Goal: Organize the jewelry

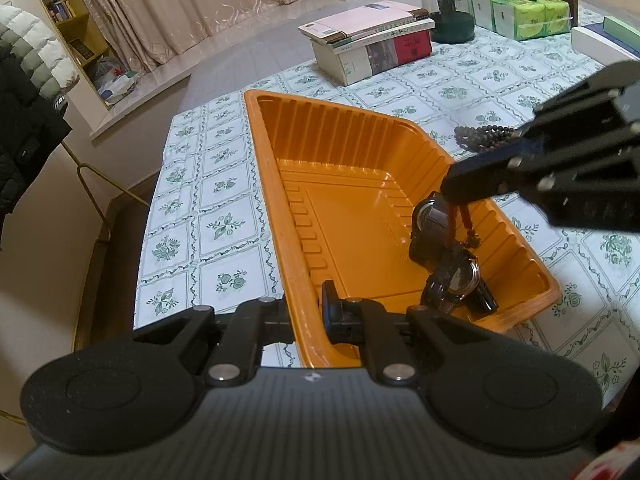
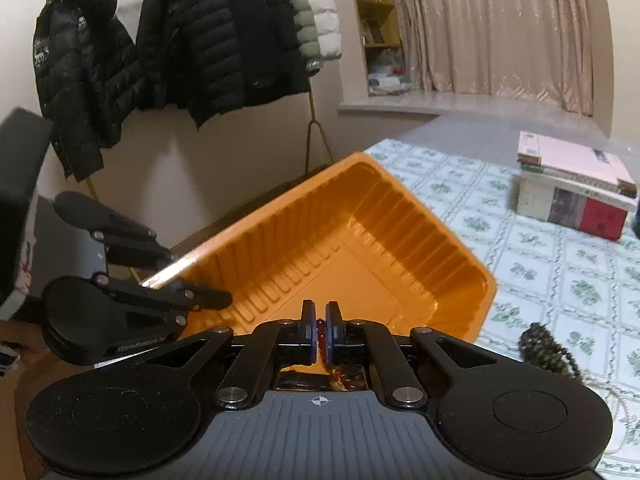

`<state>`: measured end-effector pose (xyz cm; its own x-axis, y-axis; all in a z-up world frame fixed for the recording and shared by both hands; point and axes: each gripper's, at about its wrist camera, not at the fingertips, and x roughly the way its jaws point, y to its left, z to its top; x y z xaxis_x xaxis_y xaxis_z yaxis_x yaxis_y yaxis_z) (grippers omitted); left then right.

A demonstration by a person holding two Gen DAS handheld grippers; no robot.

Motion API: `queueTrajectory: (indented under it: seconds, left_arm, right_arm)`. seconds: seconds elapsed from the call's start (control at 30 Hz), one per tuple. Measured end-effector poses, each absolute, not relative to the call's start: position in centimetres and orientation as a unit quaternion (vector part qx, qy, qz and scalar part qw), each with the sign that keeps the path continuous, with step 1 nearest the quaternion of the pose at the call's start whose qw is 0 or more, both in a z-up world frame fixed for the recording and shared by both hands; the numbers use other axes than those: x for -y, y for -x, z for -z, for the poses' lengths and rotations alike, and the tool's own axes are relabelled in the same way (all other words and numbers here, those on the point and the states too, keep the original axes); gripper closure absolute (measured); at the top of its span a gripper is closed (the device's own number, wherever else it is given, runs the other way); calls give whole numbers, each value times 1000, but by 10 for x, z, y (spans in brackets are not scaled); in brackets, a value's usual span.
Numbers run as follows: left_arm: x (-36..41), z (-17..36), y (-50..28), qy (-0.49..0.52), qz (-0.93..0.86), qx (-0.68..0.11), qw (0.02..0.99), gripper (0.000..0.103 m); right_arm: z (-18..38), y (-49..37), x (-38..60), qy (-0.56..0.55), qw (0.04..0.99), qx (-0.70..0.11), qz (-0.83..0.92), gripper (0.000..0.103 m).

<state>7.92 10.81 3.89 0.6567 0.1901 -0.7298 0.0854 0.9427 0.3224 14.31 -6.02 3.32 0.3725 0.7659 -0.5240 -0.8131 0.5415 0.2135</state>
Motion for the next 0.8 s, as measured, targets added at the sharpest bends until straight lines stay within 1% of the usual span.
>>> queueTrajectory:
  seconds: [0.17,0.23,0.27,0.3,0.47,0.67,0.8]
  left_arm:
    - [-108,-38,-79,-165,-29,-413,895,93]
    - [-109,-38,-79,-165,-30,-413,895,93]
    - [-108,-39,-79,-165,-30,-413,895,93]
    - [-109,-39,-79,-165,-30,-413,895,93]
    - [-108,-39,-80,-164,-31,-412,896,93]
    - [-107,-39,-79,-164,-32,-412,896,93]
    - [-107,-39,-79,-166,-33,-412,895,93]
  right_arm:
    - [-28,-146,67,30,831,-297,-469,98]
    - [-27,-148,76,24,840,-298,-453,85]
    - [-26,-150,83,17,844,-299,-445,67]
    - [-25,-151,91,7,848,-300,-436,56]
    - [-1,-153,135,6,875,-321,-363,55]
    - [34,-159,187,4,892,-368,-263,55]
    - [41,-166,205,1,900,-366,-235,55]
